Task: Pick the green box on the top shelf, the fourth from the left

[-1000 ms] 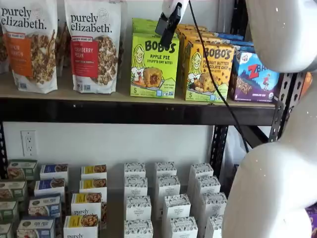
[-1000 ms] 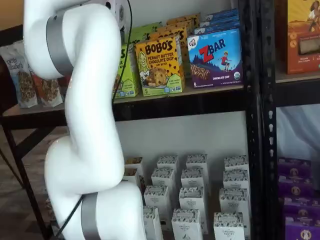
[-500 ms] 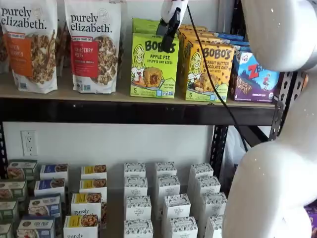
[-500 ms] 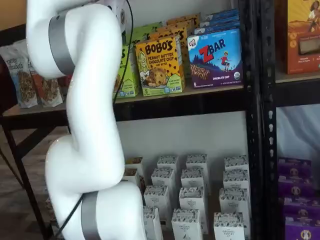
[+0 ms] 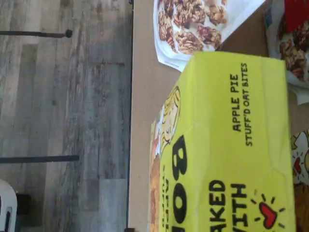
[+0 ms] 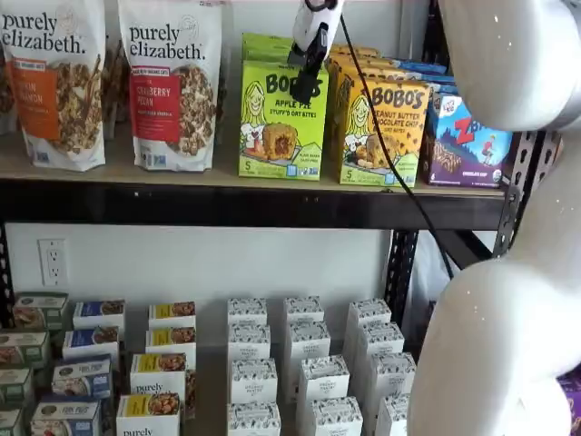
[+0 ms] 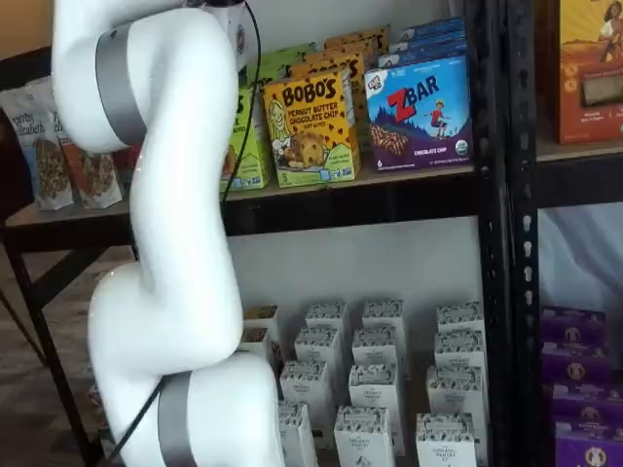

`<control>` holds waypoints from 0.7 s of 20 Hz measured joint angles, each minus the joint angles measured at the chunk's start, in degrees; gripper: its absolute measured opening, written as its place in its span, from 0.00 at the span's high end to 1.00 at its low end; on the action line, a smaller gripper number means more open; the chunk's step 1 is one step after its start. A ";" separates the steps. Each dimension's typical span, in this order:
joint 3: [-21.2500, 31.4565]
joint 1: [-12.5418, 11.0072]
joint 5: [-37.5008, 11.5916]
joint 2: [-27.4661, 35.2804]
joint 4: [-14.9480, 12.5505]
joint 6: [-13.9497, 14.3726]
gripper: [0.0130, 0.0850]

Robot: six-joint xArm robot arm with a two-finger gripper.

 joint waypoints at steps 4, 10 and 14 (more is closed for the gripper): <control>0.13 0.20 0.05 0.28 -0.61 0.05 0.00; 0.32 0.35 0.13 0.63 -1.50 0.01 0.00; 1.05 0.36 -0.76 0.34 -1.33 -0.08 0.00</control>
